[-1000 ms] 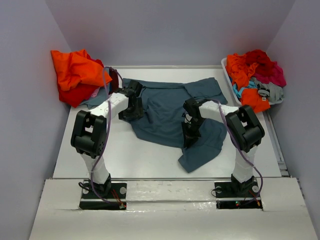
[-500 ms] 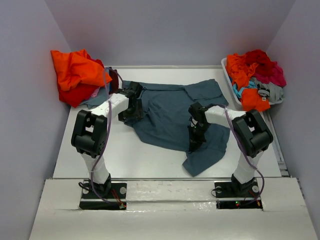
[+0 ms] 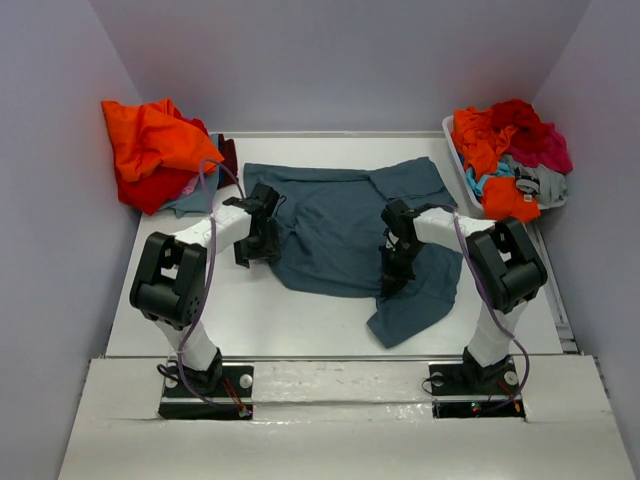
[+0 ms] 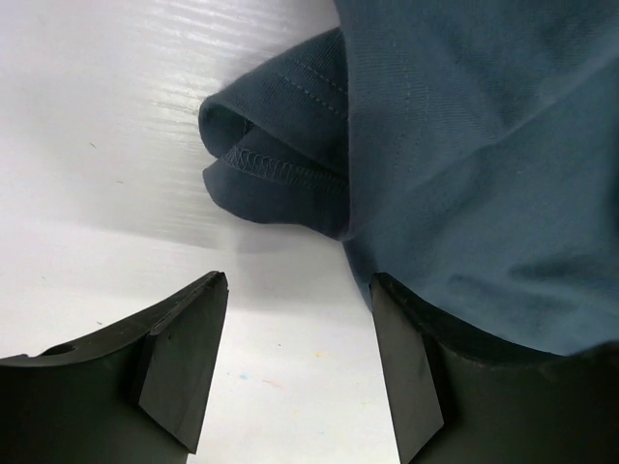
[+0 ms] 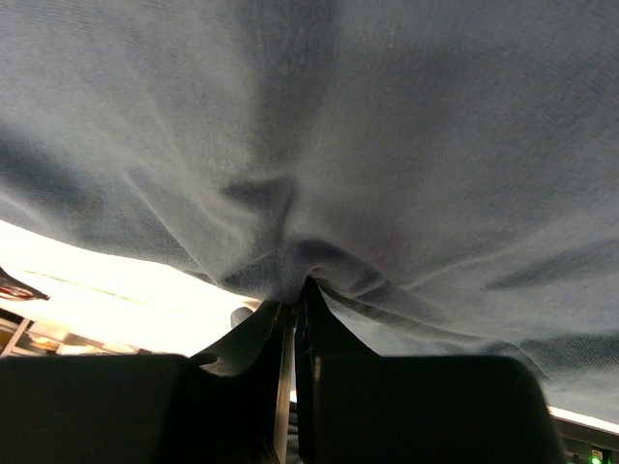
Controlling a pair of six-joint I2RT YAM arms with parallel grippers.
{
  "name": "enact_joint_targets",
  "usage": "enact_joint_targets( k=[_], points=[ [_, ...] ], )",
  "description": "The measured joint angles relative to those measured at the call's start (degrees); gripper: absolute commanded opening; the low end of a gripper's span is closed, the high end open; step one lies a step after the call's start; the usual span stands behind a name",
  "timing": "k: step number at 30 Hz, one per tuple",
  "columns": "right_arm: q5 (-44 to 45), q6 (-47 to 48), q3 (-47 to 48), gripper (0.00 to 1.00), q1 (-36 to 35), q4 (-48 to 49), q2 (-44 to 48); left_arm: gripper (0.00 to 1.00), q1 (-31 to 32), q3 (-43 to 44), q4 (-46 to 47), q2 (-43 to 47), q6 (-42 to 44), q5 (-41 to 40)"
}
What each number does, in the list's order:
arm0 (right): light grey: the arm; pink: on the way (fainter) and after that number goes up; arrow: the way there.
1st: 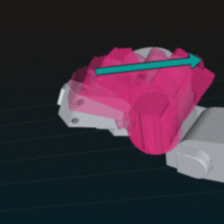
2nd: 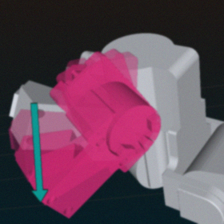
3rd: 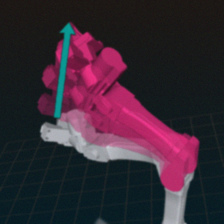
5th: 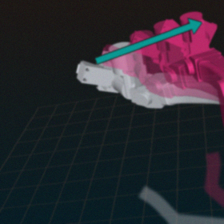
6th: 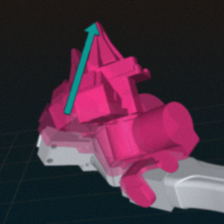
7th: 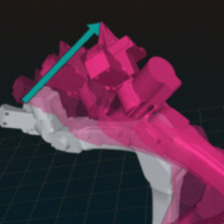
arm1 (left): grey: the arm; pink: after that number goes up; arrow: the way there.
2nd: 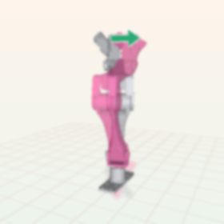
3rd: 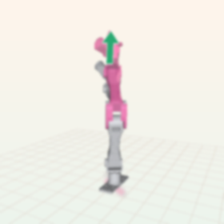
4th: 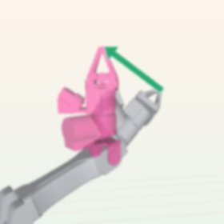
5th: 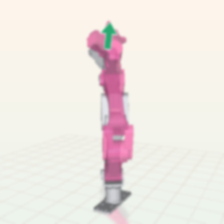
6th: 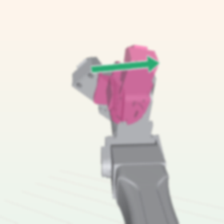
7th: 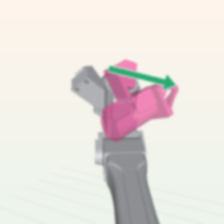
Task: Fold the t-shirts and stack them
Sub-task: Flatten the tshirt out
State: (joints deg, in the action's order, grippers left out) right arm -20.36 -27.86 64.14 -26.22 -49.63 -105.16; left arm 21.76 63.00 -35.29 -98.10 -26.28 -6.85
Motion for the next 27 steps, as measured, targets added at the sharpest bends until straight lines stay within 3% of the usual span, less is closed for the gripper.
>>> enact_joint_targets(
  k=[14,27],
  points=[
    [-0.17,0.20,-0.22,0.07,0.00,0.15,-0.26,0.72,-1.09,0.07,4.55,-0.87,-1.57,-1.73],
    [-0.24,0.22,-0.24,0.07,0.00,0.15,-0.24,0.69,-6.29,3.39,8.17,-4.81,-1.20,-1.20]
  ],
)
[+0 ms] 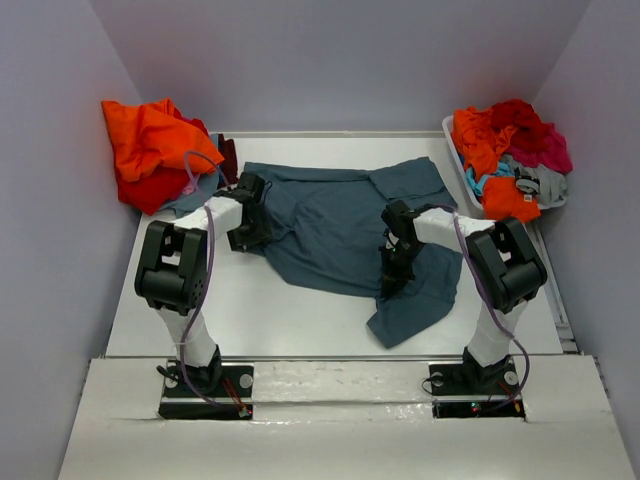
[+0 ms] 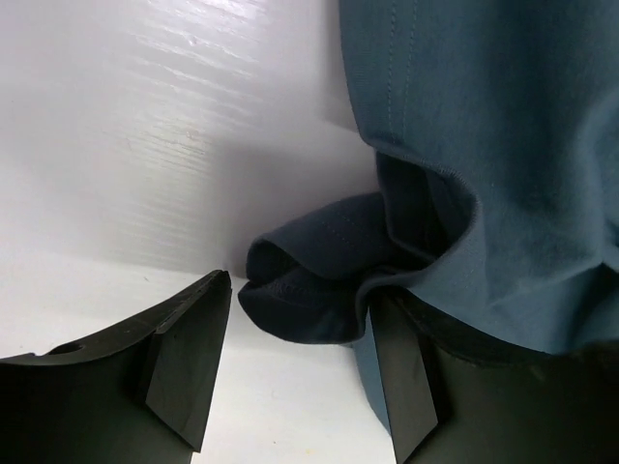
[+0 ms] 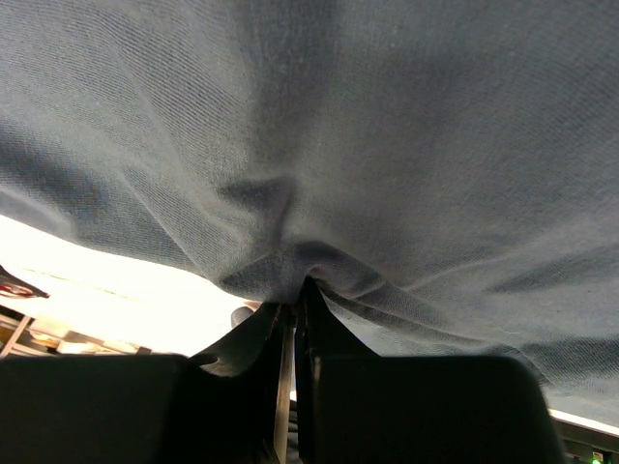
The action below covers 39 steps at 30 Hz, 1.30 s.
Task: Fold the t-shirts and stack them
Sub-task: Flatten the tshirt out
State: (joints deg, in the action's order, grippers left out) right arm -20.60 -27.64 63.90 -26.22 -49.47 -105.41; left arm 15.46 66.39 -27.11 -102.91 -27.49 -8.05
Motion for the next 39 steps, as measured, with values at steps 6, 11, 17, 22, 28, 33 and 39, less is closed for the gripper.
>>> enact_joint_targets(
  k=[6,11,17,22,28,33,39],
  points=[
    [0.00,0.04,0.00,0.07,0.00,0.02,0.00,0.68,-1.86,0.02,1.46,-0.74,0.00,2.03],
    [-0.02,0.24,-0.20,0.07,0.24,0.07,0.00,0.61,-2.75,-0.52,3.17,-0.72,-0.17,4.02],
    [-0.02,0.31,-0.42,0.07,0.33,0.09,0.00,0.42,-3.98,-3.65,7.45,1.38,-1.31,6.56],
    [-0.15,0.42,-0.70,0.07,0.33,0.20,0.00,0.33,-4.13,-6.10,9.57,2.95,-1.99,7.63],
    [-0.20,0.42,-0.74,0.07,0.33,0.26,0.00,0.35,-4.83,-8.46,10.16,5.57,-2.45,8.02],
    [-0.44,0.39,-1.18,0.07,0.37,0.50,-0.04,0.23,-5.90,-9.16,9.60,9.44,-2.54,7.85],
    [-0.83,0.39,-1.46,0.07,0.39,0.72,-0.04,0.23,-7.63,-9.18,8.35,12.87,-2.60,7.63]
  ],
)
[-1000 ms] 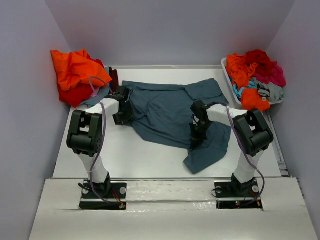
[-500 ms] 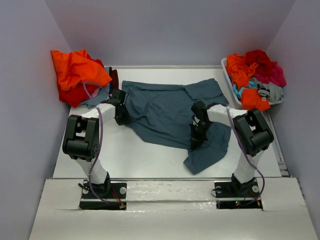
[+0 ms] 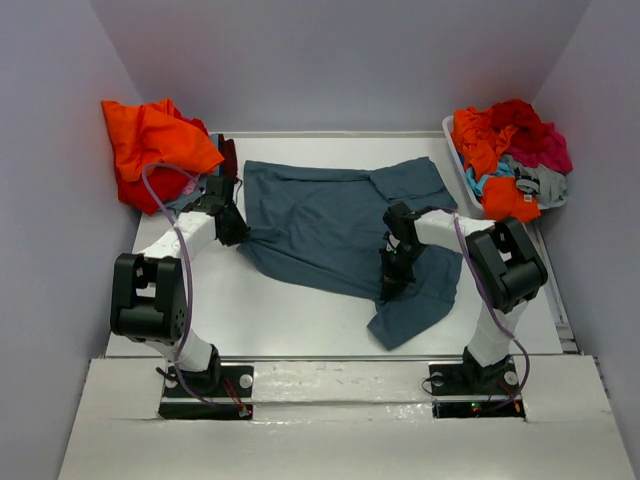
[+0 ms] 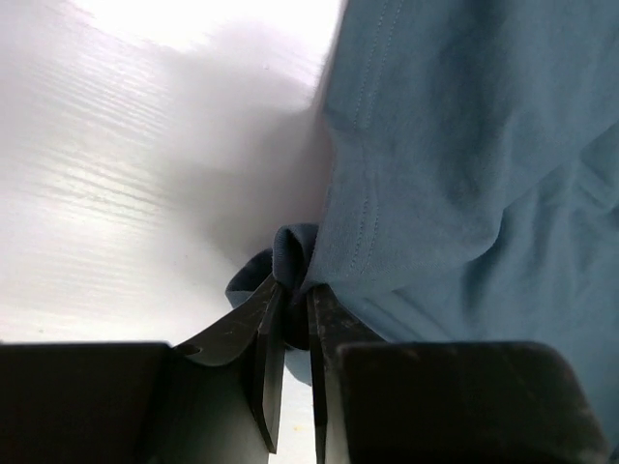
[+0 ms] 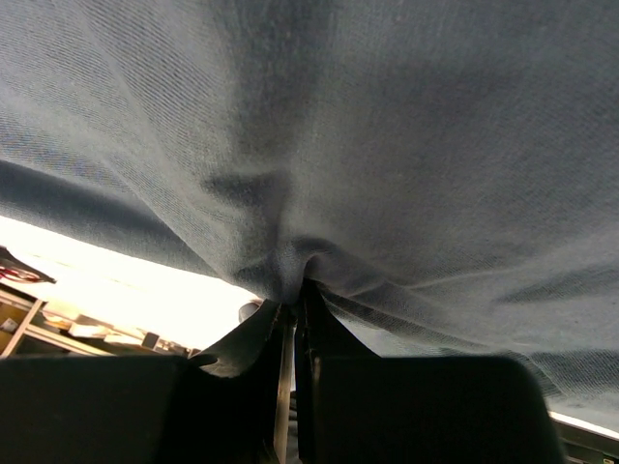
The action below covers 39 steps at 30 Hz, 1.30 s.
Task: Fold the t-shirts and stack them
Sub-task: Flatten the tshirt out
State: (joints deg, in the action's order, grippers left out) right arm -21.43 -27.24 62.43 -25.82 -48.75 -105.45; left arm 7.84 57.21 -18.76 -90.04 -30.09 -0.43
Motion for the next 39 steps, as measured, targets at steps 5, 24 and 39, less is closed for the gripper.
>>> enact_joint_targets(
  k=[5,24,39],
  points=[
    [-0.04,0.00,-0.11,0.07,0.00,0.17,0.00,0.23,-0.79,0.02,-2.03,0.35,0.39,-0.04],
    [-3.19,-0.68,-3.04,0.07,0.37,1.97,0.52,0.23,-3.32,2.97,-11.02,4.33,2.14,-0.81],
    [-2.95,-0.39,-5.33,0.07,0.35,1.18,2.49,0.33,-1.16,1.70,-19.54,7.15,4.35,1.29]
  ],
)
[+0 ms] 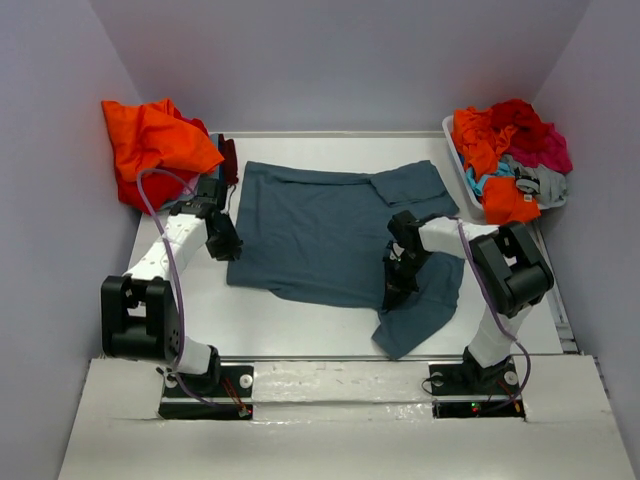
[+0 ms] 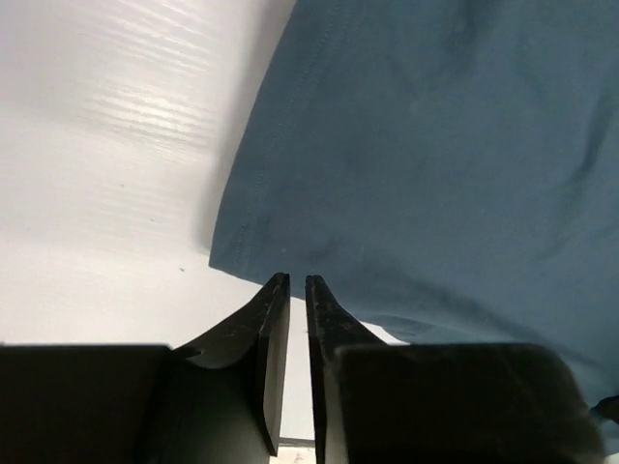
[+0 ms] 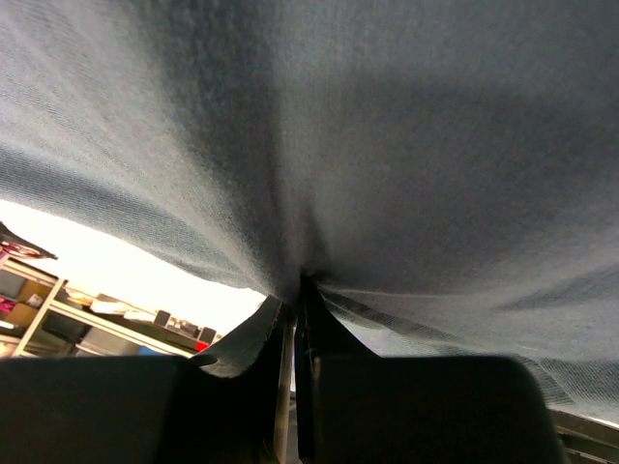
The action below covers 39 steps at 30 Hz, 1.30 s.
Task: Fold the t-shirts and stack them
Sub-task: Flatten the tshirt out
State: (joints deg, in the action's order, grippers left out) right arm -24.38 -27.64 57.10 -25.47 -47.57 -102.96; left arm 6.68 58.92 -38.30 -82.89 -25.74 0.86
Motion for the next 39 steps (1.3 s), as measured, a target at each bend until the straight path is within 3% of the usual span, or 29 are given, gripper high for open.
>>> enact_joint_targets(
  k=[1,4,7,16,19,20,24,27,32,39],
  points=[
    [0.00,0.04,0.02,0.07,0.00,-0.07,-0.04,0.43,0.48,0.24,-0.07,-0.31,0.17,0.17],
    [0.33,0.28,0.70,0.07,0.00,-0.70,-0.39,0.56,1.49,2.01,-0.04,-2.86,0.22,0.28],
    [0.83,0.66,1.77,0.07,-0.04,-1.73,-1.16,0.63,2.01,2.67,1.14,-5.53,0.26,1.14],
    [1.07,0.94,2.54,0.08,-0.04,-2.36,-1.86,0.63,2.84,1.75,3.93,-8.81,1.60,3.76],
    [1.38,1.11,3.78,0.17,-0.04,-3.32,-2.91,0.63,3.98,5.05,4.00,-14.19,2.38,3.76],
    [1.66,1.16,4.26,0.28,-0.07,-3.58,-3.19,0.63,4.70,7.17,4.04,-16.55,2.73,3.61],
    [3.93,1.03,7.54,0.47,-0.09,-4.37,-3.54,0.63,7.28,13.31,4.85,-21.79,3.52,3.13],
    [6.21,0.61,10.82,0.66,-0.02,-3.93,-3.52,0.63,8.61,16.76,4.98,-23.65,3.91,2.67],
    [8.94,-0.04,15.54,0.76,0.68,-3.37,-3.08,0.63,9.33,18.32,4.92,-24.70,4.24,2.21],
    [11.69,0.17,18.10,0.75,0.76,-3.43,-2.27,0.63,9.31,20.85,4.09,-27.61,5.14,0.94]
  ],
)
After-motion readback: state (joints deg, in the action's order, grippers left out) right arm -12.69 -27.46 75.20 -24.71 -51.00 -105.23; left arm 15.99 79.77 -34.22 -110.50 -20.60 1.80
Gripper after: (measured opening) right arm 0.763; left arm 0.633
